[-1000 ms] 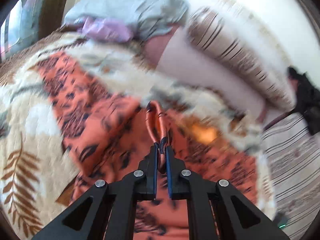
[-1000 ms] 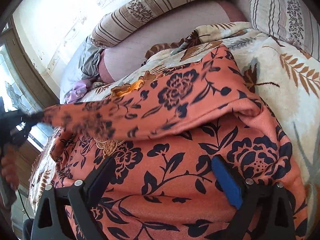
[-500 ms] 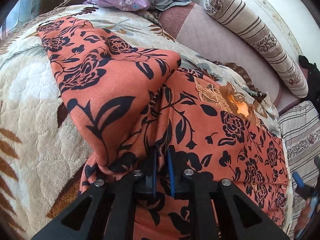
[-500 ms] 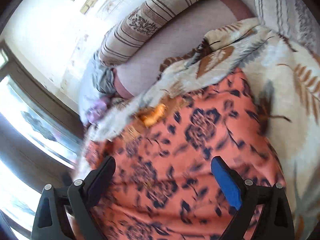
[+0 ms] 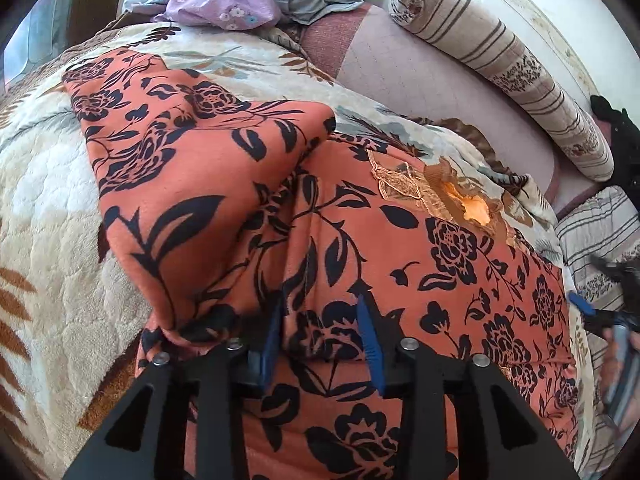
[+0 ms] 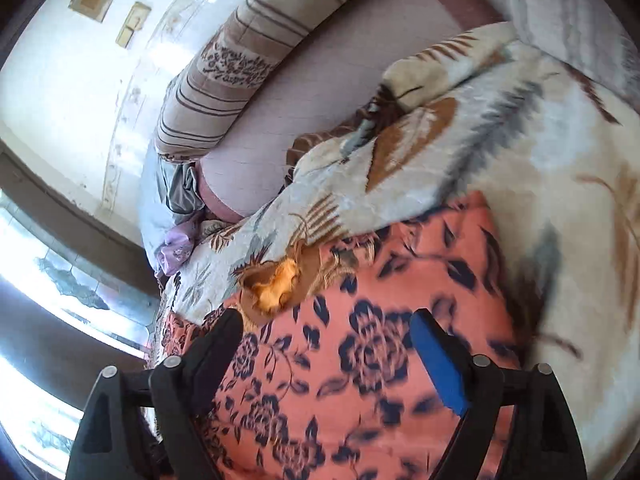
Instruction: Fold small clothes
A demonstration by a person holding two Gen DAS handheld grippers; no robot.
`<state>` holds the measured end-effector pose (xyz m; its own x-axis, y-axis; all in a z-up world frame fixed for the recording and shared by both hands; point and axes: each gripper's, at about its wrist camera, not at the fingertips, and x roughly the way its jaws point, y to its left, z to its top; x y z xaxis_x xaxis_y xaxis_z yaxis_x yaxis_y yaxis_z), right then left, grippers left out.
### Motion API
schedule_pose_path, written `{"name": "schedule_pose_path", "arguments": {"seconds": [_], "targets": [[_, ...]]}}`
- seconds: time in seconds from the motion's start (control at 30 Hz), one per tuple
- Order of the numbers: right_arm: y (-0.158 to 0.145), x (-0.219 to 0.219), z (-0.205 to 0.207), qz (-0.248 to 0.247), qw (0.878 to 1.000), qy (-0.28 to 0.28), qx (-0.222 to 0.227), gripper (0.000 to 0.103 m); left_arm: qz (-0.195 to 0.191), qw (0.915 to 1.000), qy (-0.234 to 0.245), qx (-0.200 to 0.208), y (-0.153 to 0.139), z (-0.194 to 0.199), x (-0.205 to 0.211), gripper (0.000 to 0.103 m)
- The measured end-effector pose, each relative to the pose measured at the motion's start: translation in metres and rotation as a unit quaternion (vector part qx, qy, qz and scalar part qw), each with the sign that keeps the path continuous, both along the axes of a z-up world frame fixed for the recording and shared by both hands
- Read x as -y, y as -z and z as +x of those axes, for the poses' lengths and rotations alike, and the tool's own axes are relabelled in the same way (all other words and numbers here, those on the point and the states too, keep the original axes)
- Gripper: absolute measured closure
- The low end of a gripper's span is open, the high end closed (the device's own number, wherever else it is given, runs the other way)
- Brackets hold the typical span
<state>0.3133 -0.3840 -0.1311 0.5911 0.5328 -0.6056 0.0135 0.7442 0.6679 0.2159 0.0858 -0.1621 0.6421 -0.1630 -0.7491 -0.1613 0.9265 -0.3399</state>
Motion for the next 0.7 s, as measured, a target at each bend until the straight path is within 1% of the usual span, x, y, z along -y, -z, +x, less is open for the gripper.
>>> {"name": "schedule_pose_path", "arguments": {"seconds": [0.03, 0.07, 0.1, 0.13, 0.17, 0.2, 0.23, 0.27, 0.3, 0.33, 0.37, 0.4, 0.43, 0.47, 0.5, 0.53, 0.57, 0.6, 0.63, 0.67, 0.7], "targets": [[0.019, 0.004, 0.012, -0.026, 0.999, 0.015, -0.041, 0.015, 0.001, 1.0000, 0.000, 0.000, 0.000, 0.000, 0.000, 0.065], [0.032, 0.011, 0.017, -0.010, 0.999, 0.025, -0.043, 0.015, 0.001, 1.0000, 0.000, 0.001, 0.000, 0.000, 0.000, 0.065], [0.027, 0.015, 0.015, 0.002, 0.998, 0.053, -0.026, 0.015, 0.000, 1.0000, 0.000, 0.001, 0.000, 0.000, 0.000, 0.065], [0.018, 0.015, 0.011, 0.003, 0.997, 0.072, -0.022, 0.014, -0.001, 1.0000, 0.000, 0.000, 0.000, 0.000, -0.001, 0.065], [0.008, 0.011, 0.008, 0.004, 0.997, 0.072, -0.009, 0.014, 0.001, 1.0000, -0.001, 0.000, 0.000, 0.000, -0.001, 0.064], [-0.002, 0.004, 0.004, 0.004, 0.998, 0.055, 0.016, 0.014, 0.002, 1.0000, -0.001, 0.000, 0.000, 0.001, 0.001, 0.060], [-0.009, -0.005, 0.001, -0.020, 0.998, 0.039, 0.049, 0.013, 0.002, 1.0000, 0.003, 0.002, -0.001, 0.001, 0.003, 0.056], [-0.007, -0.011, -0.001, -0.067, 0.996, 0.040, 0.051, 0.012, 0.006, 0.9999, 0.009, 0.003, -0.002, 0.002, 0.006, 0.049], [0.013, -0.016, 0.006, -0.134, 0.990, 0.050, -0.003, 0.012, 0.013, 0.9998, 0.016, 0.004, -0.002, 0.002, 0.009, 0.046], [0.029, -0.017, 0.006, -0.154, 0.985, 0.061, -0.040, 0.016, 0.016, 0.9997, 0.018, 0.005, -0.002, 0.002, 0.011, 0.045], [0.019, -0.024, -0.004, -0.177, 0.981, 0.074, -0.012, 0.016, 0.014, 0.9997, 0.019, 0.006, -0.002, 0.002, 0.010, 0.044], [0.003, -0.039, -0.019, -0.219, 0.972, 0.085, 0.013, 0.016, 0.004, 0.9998, 0.018, 0.010, -0.002, 0.001, 0.007, 0.044], [-0.010, -0.051, -0.033, -0.233, 0.968, 0.082, 0.043, 0.016, -0.006, 0.9998, 0.017, 0.011, -0.002, 0.000, 0.004, 0.044], [-0.022, -0.070, -0.054, -0.244, 0.963, 0.070, 0.086, 0.016, -0.013, 0.9997, 0.016, 0.011, -0.001, 0.000, 0.002, 0.044], [-0.027, -0.087, -0.066, -0.261, 0.957, 0.063, 0.109, 0.015, -0.015, 0.9997, 0.016, 0.011, -0.001, 0.000, 0.002, 0.042], [-0.029, -0.105, -0.080, -0.281, 0.950, 0.062, 0.123, 0.014, -0.015, 0.9996, 0.018, 0.014, -0.002, 0.000, 0.003, 0.041], [-0.027, -0.122, -0.095, -0.291, 0.945, 0.060, 0.134, 0.013, -0.016, 0.9995, 0.020, 0.016, -0.003, -0.001, 0.004, 0.039], [-0.021, -0.136, -0.108, -0.299, 0.942, 0.055, 0.142, 0.009, -0.019, 0.9996, 0.017, 0.015, -0.005, -0.003, 0.003, 0.039], [-0.013, -0.139, -0.119, -0.311, 0.938, 0.052, 0.142, 0.004, -0.027, 0.9995, 0.012, 0.012, -0.008, -0.006, 0.001, 0.039], [0.001, -0.150, -0.122, -0.332, 0.933, 0.047, 0.132, 0.002, -0.045, 0.9990, 0.003, 0.007, -0.015, -0.012, -0.004, 0.039], [0.015, -0.155, -0.122, -0.350, 0.930, 0.032, 0.108, 0.002, -0.070, 0.9974, -0.003, 0.015, -0.026, -0.019, -0.012, 0.039]]}}
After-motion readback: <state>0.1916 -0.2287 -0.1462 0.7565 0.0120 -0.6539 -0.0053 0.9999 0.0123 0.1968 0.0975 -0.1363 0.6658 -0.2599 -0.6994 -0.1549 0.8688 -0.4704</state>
